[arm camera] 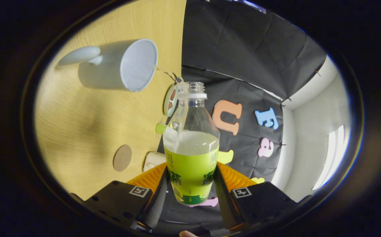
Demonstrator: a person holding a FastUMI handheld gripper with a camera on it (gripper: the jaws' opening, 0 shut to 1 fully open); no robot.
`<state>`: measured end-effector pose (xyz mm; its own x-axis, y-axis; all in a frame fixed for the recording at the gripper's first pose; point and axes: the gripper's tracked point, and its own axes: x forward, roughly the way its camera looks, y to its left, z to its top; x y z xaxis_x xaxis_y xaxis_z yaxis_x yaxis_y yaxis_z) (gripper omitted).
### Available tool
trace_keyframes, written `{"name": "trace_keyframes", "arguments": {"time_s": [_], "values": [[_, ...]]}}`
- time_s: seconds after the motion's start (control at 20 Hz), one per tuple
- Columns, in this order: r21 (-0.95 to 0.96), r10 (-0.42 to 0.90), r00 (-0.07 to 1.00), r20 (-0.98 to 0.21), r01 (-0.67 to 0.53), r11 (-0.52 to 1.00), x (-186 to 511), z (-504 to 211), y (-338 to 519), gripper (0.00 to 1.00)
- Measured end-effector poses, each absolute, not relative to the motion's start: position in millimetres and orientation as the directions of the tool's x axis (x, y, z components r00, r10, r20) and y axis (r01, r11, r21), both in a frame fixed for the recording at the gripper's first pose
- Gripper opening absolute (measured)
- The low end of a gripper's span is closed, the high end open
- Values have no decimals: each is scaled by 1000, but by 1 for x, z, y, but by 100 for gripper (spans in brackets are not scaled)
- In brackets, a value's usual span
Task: Take the bottle from table, then pour the juice into the cup, finally place the bottle on the coaster
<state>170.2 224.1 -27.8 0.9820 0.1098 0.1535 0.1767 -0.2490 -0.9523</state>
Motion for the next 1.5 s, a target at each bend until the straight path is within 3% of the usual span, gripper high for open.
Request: {"name": "trace_keyframes", "arguments": {"time_s": [1.5], "values": [[-916, 139, 967, 214, 248, -314, 168, 5, 231, 77]]}}
